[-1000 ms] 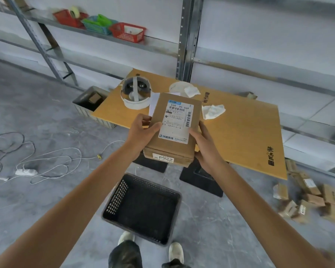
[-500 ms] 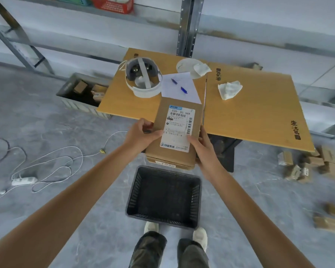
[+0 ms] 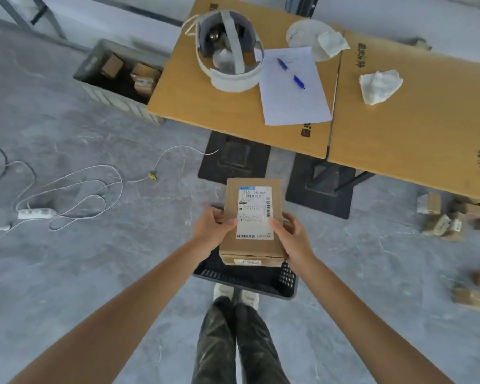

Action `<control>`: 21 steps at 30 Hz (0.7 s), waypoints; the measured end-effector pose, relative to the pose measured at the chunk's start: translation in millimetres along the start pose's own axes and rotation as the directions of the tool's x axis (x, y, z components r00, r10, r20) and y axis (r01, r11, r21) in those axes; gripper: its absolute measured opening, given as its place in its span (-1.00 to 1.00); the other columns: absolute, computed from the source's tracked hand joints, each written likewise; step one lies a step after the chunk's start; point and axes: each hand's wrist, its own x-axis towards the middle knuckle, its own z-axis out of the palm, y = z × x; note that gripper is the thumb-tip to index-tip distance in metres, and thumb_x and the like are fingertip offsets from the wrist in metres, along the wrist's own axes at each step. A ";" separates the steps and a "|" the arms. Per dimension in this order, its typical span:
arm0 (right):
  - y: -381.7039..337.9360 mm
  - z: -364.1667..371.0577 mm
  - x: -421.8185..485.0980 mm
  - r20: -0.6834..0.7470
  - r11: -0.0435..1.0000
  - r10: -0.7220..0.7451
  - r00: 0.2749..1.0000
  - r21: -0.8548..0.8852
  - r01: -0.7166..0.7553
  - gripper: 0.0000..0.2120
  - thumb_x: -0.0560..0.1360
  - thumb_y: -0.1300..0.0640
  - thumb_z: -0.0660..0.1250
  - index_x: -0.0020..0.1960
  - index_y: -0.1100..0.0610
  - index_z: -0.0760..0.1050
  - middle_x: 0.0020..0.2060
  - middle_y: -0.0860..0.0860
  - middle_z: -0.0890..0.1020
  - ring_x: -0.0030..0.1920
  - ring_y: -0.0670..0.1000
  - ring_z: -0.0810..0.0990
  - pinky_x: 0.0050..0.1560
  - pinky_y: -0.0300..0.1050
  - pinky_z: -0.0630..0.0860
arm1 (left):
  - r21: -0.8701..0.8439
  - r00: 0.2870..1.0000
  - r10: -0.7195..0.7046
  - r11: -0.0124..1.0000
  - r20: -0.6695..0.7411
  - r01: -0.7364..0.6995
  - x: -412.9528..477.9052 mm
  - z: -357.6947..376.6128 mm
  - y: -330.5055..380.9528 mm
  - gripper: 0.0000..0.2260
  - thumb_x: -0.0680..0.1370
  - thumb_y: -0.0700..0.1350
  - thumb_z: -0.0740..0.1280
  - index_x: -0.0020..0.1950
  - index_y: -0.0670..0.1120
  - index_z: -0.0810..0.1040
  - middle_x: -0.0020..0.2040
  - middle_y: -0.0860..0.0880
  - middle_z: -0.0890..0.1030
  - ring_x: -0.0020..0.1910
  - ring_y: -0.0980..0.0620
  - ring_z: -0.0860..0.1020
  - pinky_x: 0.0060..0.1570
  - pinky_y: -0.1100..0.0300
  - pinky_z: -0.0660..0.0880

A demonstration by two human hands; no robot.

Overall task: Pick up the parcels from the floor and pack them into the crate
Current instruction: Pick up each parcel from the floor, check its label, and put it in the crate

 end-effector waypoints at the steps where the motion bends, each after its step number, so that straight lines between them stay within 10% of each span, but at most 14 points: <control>1: 10.1 1.0 6.7 -0.030 0.999 0.036 0.999 -0.022 -0.037 -0.53 0.47 0.02 0.40 0.31 0.09 0.35 0.10 0.06 0.58 0.05 0.03 0.59 0.06 0.00 0.57 | -0.020 0.999 -0.054 0.998 -0.003 0.054 4.7 5.5 -13.9 -0.70 0.49 -0.09 0.41 0.12 -0.12 0.38 0.04 0.00 0.51 0.02 0.01 0.49 0.06 0.09 0.50; 9: 102.5 -9.9 68.3 0.044 0.921 0.263 0.964 -0.311 -0.237 -0.62 0.50 -0.02 0.34 0.30 -0.02 0.42 0.13 0.02 0.56 0.12 0.08 0.55 0.15 0.11 0.54 | -0.293 0.887 -0.451 0.839 0.097 0.458 37.2 53.3 -128.1 -0.68 0.52 -0.25 0.34 0.26 -0.13 0.42 0.17 -0.11 0.56 0.06 -0.08 0.54 0.05 -0.10 0.55; 15: 161.5 -2.0 134.8 -0.255 0.953 0.260 0.931 -0.089 -0.291 -0.51 0.48 -0.11 0.34 0.34 0.02 0.36 0.25 0.04 0.48 0.21 0.08 0.47 0.25 0.12 0.44 | -0.357 0.870 -0.494 0.813 -0.005 0.459 97.1 79.2 -189.9 -0.54 0.47 -0.25 0.40 0.35 -0.08 0.40 0.20 -0.07 0.55 0.14 -0.10 0.55 0.11 -0.14 0.54; 21: 258.0 24.6 222.9 -0.062 0.911 0.406 0.912 -0.052 -0.409 -0.30 0.42 -0.12 0.40 0.43 -0.06 0.13 0.28 0.04 0.40 0.25 0.14 0.42 0.12 0.16 0.46 | -0.486 0.862 -0.498 0.779 -0.095 0.397 204.9 141.2 -267.7 -0.61 0.45 -0.23 0.43 0.21 -0.04 0.39 0.06 -0.06 0.57 0.06 -0.08 0.57 0.07 -0.13 0.56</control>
